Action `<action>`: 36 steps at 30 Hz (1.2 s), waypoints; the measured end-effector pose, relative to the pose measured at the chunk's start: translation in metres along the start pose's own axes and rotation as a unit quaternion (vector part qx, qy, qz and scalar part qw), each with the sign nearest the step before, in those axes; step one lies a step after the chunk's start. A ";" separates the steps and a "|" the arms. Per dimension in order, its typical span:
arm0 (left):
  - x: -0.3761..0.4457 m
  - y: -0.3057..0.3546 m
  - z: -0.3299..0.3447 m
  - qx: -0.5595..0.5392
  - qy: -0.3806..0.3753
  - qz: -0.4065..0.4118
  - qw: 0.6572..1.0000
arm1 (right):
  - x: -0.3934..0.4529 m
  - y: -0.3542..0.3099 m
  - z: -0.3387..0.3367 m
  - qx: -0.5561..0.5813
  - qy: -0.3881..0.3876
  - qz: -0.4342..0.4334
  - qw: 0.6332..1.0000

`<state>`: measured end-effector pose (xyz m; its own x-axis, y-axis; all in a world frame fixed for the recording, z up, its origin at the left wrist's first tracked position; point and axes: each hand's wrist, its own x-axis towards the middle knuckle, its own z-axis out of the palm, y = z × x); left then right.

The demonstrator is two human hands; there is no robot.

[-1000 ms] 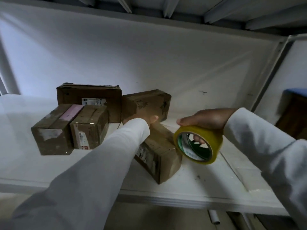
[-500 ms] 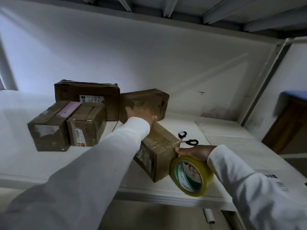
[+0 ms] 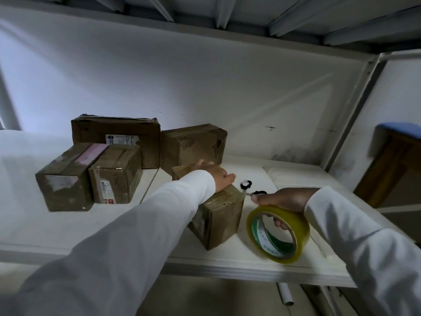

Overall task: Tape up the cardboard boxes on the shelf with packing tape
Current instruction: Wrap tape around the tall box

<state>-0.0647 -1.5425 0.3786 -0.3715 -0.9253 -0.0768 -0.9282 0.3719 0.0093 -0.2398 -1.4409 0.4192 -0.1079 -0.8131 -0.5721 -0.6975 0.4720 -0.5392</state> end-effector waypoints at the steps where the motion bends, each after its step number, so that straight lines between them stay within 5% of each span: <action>1: 0.001 0.002 0.000 0.005 0.000 -0.002 1.000 | -0.003 0.001 0.001 -0.004 -0.003 0.004 1.000; 11: 0.002 0.000 -0.001 -0.034 0.024 -0.021 0.999 | -0.013 -0.023 -0.022 0.013 -0.002 -0.032 0.999; 16: 0.004 -0.001 0.000 -0.024 0.006 -0.007 1.000 | -0.001 -0.001 0.006 0.018 -0.044 0.023 0.999; 20: 0.002 -0.003 -0.001 0.001 -0.022 0.025 0.999 | 0.010 -0.001 0.025 -0.026 0.003 0.030 0.999; 26: -0.025 0.017 -0.007 -0.074 0.132 0.159 0.975 | 0.003 -0.014 0.032 -0.048 -0.005 0.011 0.999; 29: -0.029 0.021 -0.002 -0.179 0.075 0.152 0.969 | 0.000 -0.016 0.031 -0.037 -0.018 -0.002 0.999; 36: -0.019 0.020 0.002 -0.225 0.049 0.102 0.968 | 0.007 0.006 0.026 0.044 -0.071 0.002 0.997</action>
<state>-0.0761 -1.5176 0.3777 -0.5269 -0.8473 0.0667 -0.7427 0.4972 0.4486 -0.2259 -1.4348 0.3957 -0.0045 -0.7578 -0.6525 -0.6325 0.5076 -0.5851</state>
